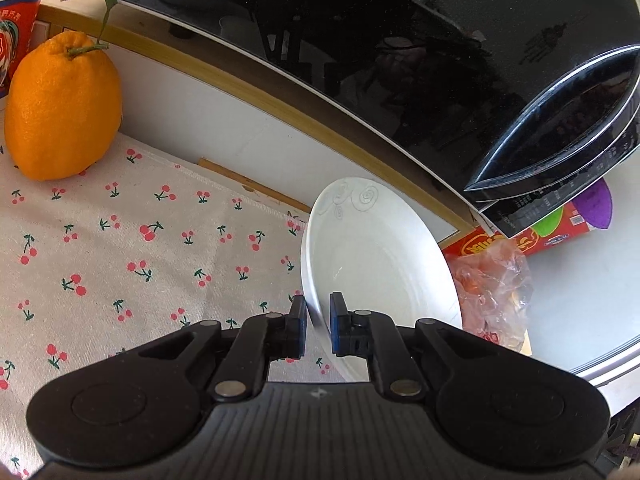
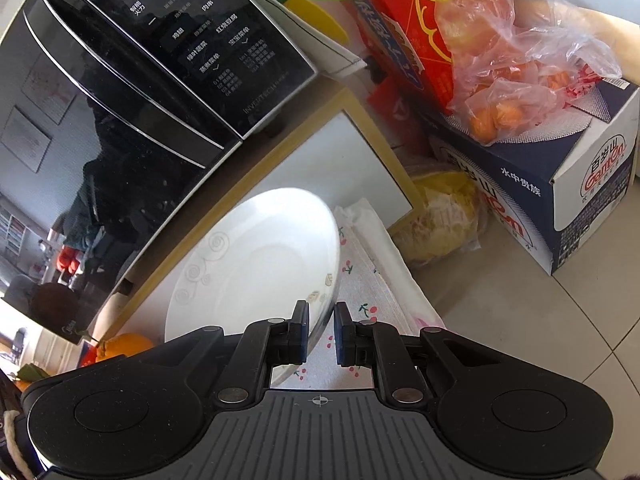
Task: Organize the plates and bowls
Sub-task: 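Carry the white plate with the left gripper over the blue plate stack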
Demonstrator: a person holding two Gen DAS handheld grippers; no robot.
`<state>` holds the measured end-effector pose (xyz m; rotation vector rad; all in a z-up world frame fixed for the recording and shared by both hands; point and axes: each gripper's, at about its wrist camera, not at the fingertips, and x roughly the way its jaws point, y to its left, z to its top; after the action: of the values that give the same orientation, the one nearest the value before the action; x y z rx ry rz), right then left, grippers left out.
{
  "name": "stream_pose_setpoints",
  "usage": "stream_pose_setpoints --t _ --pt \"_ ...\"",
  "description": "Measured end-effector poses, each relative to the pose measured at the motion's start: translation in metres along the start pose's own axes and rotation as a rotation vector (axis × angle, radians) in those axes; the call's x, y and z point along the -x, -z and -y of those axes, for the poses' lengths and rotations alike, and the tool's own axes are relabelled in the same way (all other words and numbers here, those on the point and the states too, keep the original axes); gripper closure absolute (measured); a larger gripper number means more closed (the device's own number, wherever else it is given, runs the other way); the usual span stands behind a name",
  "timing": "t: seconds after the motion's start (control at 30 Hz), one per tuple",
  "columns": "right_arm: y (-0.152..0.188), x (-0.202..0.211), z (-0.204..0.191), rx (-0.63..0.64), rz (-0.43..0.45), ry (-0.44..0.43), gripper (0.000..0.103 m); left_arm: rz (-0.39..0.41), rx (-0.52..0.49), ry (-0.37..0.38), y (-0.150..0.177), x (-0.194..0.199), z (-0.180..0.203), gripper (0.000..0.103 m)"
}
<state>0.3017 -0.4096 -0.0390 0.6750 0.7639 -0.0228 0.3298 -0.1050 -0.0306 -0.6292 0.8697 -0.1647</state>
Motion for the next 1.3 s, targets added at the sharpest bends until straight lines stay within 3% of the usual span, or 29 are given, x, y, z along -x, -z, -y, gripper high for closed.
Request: stream_pose_setpoints --t 0.43,0.73,0.97,1.3 --pt "0.002 0.033 -0.011 0.071 -0.008 0.003 0.09 0.018 0.018 -0.009 0.02 0.023 0.005 0.093" --pt "0.017 0.08 -0.039 0.154 0.016 -0.031 0.09 0.078 0.045 0.017 0.034 0.074 0.008 0.093" --pt "0.046 0.105 -0.075 0.247 0.005 -0.065 0.089 0.137 0.071 0.008 0.045 0.127 -0.009 0.093" --pt "0.116 0.136 -0.132 0.382 -0.014 -0.109 0.089 0.231 0.053 -0.035 0.066 0.203 -0.044 0.093"
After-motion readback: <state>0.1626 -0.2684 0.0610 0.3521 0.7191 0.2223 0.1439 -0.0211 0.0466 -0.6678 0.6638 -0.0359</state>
